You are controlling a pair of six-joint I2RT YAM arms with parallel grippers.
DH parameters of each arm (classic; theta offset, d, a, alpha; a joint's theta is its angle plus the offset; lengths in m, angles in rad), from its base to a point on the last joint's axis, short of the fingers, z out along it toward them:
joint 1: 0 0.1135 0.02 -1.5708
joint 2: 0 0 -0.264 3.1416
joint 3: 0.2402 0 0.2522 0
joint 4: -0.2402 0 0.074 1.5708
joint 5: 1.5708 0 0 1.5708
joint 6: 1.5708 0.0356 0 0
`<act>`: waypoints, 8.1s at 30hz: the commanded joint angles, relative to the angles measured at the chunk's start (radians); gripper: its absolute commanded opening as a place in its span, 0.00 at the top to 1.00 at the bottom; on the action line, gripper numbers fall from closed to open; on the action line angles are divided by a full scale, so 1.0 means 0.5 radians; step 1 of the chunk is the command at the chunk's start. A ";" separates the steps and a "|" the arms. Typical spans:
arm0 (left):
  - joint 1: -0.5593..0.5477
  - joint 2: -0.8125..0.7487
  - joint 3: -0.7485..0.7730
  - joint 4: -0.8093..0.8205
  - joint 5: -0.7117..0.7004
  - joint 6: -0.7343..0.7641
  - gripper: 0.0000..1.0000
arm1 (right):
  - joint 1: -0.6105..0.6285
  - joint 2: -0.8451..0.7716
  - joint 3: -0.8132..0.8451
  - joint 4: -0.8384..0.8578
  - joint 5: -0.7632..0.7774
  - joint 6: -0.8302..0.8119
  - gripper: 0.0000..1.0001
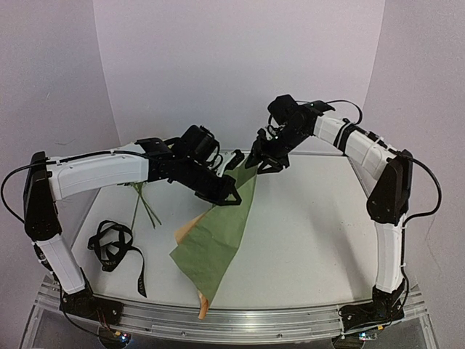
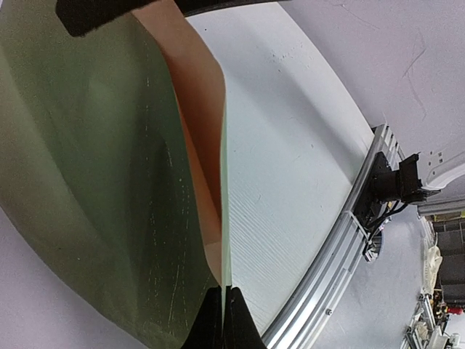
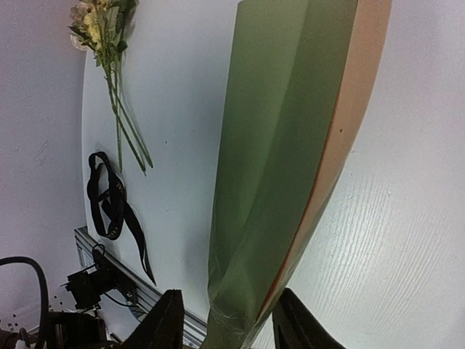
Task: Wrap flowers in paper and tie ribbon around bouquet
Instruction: Pass from the left arm to the right, then unfold the folded wrapping paper at the center of the board, then adjust the flattened wrapping paper at the center of the board.
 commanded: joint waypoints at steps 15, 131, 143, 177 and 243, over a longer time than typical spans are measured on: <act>-0.002 -0.040 0.012 0.096 0.031 0.013 0.99 | 0.018 -0.128 -0.050 -0.067 0.149 -0.042 0.94; 0.239 0.425 -0.227 0.560 0.558 -0.334 0.15 | -0.460 -0.881 -2.078 0.538 -0.146 -0.265 0.15; 0.086 0.690 -0.147 0.526 0.760 -0.280 0.13 | -0.492 -0.890 -2.147 0.539 -0.014 -0.166 0.15; 0.233 0.775 0.414 0.035 0.149 0.653 1.00 | -0.532 -0.706 -1.634 0.422 0.205 -0.032 0.15; -0.564 -0.547 -1.205 0.762 -0.541 0.019 0.08 | -0.080 -0.941 -2.476 0.939 0.398 0.332 0.50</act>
